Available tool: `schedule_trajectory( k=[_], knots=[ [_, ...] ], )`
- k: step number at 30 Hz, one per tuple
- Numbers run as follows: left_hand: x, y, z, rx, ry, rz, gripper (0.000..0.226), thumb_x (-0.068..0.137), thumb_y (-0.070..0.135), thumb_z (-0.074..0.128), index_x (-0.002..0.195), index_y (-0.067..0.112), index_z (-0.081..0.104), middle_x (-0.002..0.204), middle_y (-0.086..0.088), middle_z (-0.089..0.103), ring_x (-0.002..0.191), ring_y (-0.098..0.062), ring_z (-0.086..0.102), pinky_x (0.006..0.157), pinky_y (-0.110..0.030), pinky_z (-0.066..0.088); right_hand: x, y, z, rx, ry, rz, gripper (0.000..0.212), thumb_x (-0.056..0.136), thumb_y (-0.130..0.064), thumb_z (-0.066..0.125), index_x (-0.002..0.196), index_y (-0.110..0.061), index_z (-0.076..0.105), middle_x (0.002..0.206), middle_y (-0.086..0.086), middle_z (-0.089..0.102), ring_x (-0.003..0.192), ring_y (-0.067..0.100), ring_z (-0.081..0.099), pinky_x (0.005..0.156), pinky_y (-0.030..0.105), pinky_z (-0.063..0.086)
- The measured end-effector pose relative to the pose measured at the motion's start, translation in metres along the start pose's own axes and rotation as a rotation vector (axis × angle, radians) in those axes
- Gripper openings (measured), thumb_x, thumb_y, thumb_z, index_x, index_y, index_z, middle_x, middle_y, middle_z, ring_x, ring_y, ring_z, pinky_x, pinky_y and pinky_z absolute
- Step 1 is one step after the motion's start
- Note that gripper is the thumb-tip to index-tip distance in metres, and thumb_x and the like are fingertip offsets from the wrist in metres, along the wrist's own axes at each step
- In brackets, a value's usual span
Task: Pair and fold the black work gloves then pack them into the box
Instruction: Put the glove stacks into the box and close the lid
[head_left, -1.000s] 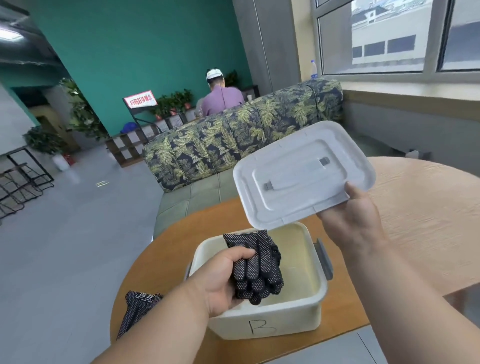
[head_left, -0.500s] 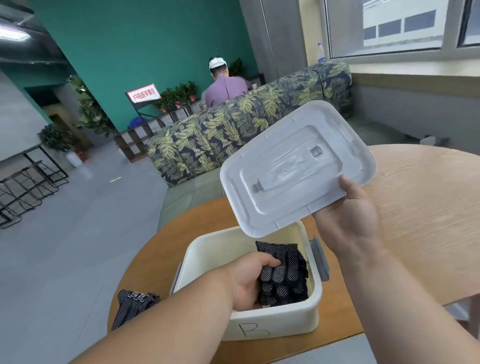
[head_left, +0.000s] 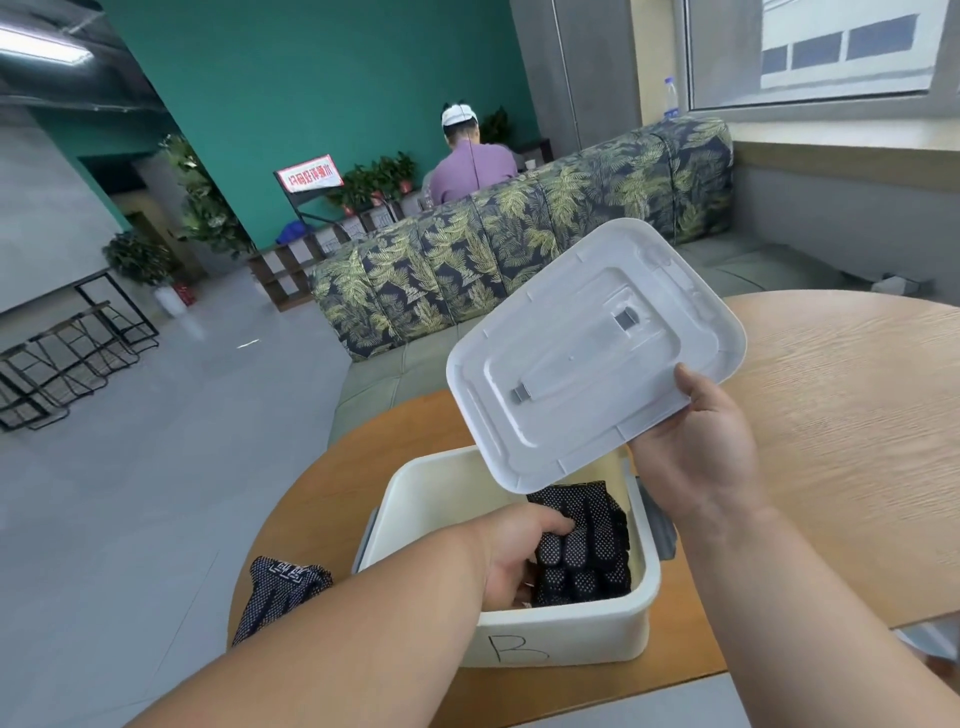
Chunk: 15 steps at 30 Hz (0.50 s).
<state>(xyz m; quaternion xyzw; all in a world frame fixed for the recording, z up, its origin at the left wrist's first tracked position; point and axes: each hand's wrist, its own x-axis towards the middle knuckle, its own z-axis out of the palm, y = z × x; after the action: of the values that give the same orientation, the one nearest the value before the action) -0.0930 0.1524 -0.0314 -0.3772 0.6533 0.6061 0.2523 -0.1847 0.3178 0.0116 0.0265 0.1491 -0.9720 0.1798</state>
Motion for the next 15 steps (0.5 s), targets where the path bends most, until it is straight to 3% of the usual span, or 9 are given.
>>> schedule_trajectory(
  k=[3, 6, 8, 12, 15],
  knots=[
    [-0.005, 0.003, -0.003, 0.099, 0.066, 0.006, 0.041, 0.083, 0.044, 0.070, 0.114, 0.018, 0.066, 0.106, -0.010, 0.075, 0.097, -0.031, 0.069, 0.098, -0.039, 0.050, -0.001, -0.001, -0.001, 0.002, 0.014, 0.002, 0.039, 0.107, -0.019, 0.043, 0.137, -0.004, 0.062, 0.135, 0.011, 0.070, 0.126, 0.025, 0.066, 0.119, 0.044, 0.041],
    [-0.016, 0.008, -0.007, 0.204, 0.083, -0.023, 0.079, 0.067, 0.053, 0.070, 0.138, 0.022, 0.053, 0.132, -0.016, 0.063, 0.125, -0.035, 0.057, 0.113, -0.047, 0.035, -0.003, -0.001, 0.001, 0.000, 0.006, 0.009, 0.038, 0.108, -0.020, 0.043, 0.136, -0.004, 0.062, 0.134, 0.011, 0.070, 0.125, 0.024, 0.067, 0.118, 0.043, 0.042],
    [-0.025, 0.010, -0.009, 0.226, 0.096, -0.019, 0.095, 0.064, 0.053, 0.070, 0.150, 0.022, 0.044, 0.142, -0.019, 0.056, 0.133, -0.037, 0.051, 0.118, -0.049, 0.032, -0.006, -0.001, 0.003, -0.014, -0.006, 0.015, 0.038, 0.108, -0.020, 0.042, 0.136, -0.004, 0.062, 0.133, 0.010, 0.071, 0.124, 0.023, 0.068, 0.117, 0.042, 0.043],
    [-0.047, 0.009, -0.020, 0.275, 0.149, 0.074, 0.075, 0.088, 0.045, 0.067, 0.154, 0.022, 0.041, 0.149, -0.018, 0.050, 0.138, -0.034, 0.050, 0.119, -0.044, 0.036, -0.007, 0.002, 0.005, -0.012, -0.021, 0.015, 0.037, 0.108, -0.017, 0.042, 0.137, -0.003, 0.061, 0.134, 0.011, 0.070, 0.124, 0.023, 0.068, 0.116, 0.040, 0.044],
    [-0.072, 0.000, -0.033, 0.353, 0.241, 0.171, 0.070, 0.075, 0.051, 0.068, 0.138, 0.023, 0.059, 0.137, -0.003, 0.060, 0.128, -0.022, 0.056, 0.118, -0.041, 0.039, -0.007, 0.007, 0.005, -0.017, -0.035, 0.022, 0.038, 0.108, -0.015, 0.042, 0.141, -0.003, 0.059, 0.137, 0.011, 0.068, 0.130, 0.024, 0.064, 0.115, 0.039, 0.044]
  ],
)
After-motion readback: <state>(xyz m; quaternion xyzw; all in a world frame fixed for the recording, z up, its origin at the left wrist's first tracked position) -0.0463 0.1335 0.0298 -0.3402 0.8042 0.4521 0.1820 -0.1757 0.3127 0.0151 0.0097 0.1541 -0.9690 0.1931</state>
